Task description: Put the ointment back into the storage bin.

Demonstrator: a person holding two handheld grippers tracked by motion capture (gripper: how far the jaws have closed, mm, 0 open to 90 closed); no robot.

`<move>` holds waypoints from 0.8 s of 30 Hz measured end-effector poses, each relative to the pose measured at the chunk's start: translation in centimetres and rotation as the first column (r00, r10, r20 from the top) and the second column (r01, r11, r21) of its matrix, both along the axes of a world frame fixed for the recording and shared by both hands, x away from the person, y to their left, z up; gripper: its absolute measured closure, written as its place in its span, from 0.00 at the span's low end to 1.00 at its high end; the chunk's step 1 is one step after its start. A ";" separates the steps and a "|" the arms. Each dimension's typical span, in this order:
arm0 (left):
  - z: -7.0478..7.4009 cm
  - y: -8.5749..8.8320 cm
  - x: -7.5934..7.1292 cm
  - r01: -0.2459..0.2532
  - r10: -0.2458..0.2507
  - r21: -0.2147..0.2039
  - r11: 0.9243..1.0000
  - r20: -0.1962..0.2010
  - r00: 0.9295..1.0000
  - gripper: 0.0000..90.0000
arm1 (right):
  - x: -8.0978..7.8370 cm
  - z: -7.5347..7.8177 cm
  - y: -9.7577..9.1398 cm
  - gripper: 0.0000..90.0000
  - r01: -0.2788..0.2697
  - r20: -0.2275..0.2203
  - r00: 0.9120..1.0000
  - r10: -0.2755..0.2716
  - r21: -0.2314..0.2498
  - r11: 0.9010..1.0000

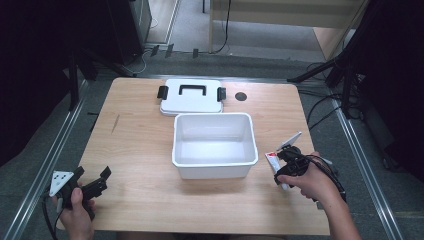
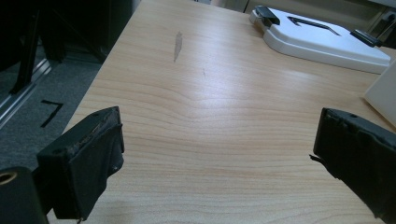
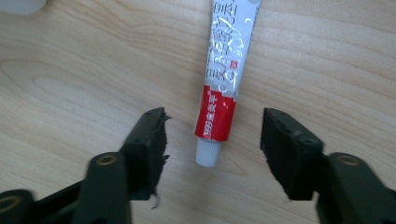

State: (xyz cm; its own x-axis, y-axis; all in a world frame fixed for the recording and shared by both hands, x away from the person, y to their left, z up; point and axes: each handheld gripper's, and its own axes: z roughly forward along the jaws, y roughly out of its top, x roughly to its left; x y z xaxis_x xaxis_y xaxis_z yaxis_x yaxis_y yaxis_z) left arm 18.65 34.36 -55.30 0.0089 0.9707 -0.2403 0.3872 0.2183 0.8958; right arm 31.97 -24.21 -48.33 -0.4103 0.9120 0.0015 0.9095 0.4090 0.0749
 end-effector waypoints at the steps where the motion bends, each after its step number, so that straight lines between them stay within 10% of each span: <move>1: 0.0 0.0 0.0 0.000 0.000 0.000 1.000 -0.001 1.000 0.03 | 0.3 -0.1 0.2 0.50 0.011 -0.009 1.000 -0.011 0.002 1.000; 24: 0.0 0.0 0.1 0.002 -0.002 -0.009 1.000 0.005 1.000 0.03 | 2.6 -1.6 0.8 0.78 0.102 -0.101 0.990 -0.103 -0.011 0.995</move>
